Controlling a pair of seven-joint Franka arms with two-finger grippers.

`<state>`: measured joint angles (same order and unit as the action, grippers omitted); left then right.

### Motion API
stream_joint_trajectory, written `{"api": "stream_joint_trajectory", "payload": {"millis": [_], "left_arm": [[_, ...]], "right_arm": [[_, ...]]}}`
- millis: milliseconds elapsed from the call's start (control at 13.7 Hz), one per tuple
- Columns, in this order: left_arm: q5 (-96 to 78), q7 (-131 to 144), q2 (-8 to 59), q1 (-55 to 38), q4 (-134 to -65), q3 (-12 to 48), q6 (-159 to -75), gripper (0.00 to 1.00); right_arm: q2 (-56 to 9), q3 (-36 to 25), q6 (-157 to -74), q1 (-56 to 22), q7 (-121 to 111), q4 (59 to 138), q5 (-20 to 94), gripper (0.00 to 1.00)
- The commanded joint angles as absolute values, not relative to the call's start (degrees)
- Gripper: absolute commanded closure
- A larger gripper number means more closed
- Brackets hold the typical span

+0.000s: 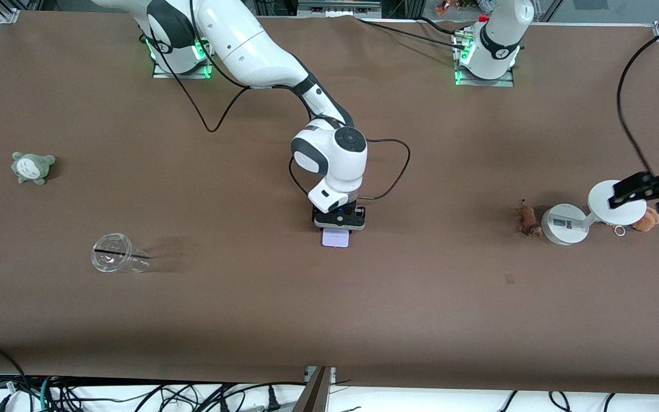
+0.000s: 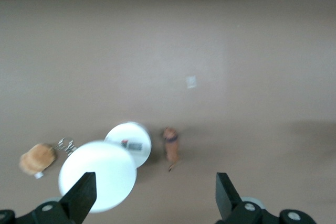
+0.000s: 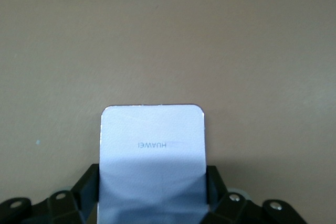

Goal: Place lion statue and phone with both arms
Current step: 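Raise the left gripper away while the right gripper carries the phone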

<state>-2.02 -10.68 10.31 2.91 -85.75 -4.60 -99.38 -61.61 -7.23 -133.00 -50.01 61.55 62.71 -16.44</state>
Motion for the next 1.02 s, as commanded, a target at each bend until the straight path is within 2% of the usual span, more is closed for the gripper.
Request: {"api": "stream_joint_trajectory", "payload": {"millis": [0, 218, 437, 655, 947], "left_arm": [[1.8, -10.2, 6.3, 1.9, -86.1, -4.2, -93.9, 0.0], [1.4, -0.4, 5.3, 1.8, -86.1, -3.6, -87.7, 0.0], [1.3, 0.5, 5.5, 2.3, -86.8, -2.4, -86.9, 0.0], [0.4, -0.1, 5.9, 2.8, -86.5, -2.5, -86.9, 0.0], [0.3, 0.2, 6.9, 2.8, -86.0, -2.5, -87.0, 0.0]], "right_arm": [[-58.9, -6.5, -128.7, -47.7, 57.8, 62.7, -16.2, 0.24], [-54.8, -6.7, -125.2, -44.0, 46.9, 64.1, -8.6, 0.24], [-46.8, -7.0, -122.9, -37.5, 31.8, 72.1, -2.9, 0.24], [-40.7, -7.1, -123.8, -32.1, 21.5, 81.4, -2.6, 0.23], [-37.2, -7.1, -128.2, -25.6, 19.0, 90.3, -2.5, 0.23]]}}
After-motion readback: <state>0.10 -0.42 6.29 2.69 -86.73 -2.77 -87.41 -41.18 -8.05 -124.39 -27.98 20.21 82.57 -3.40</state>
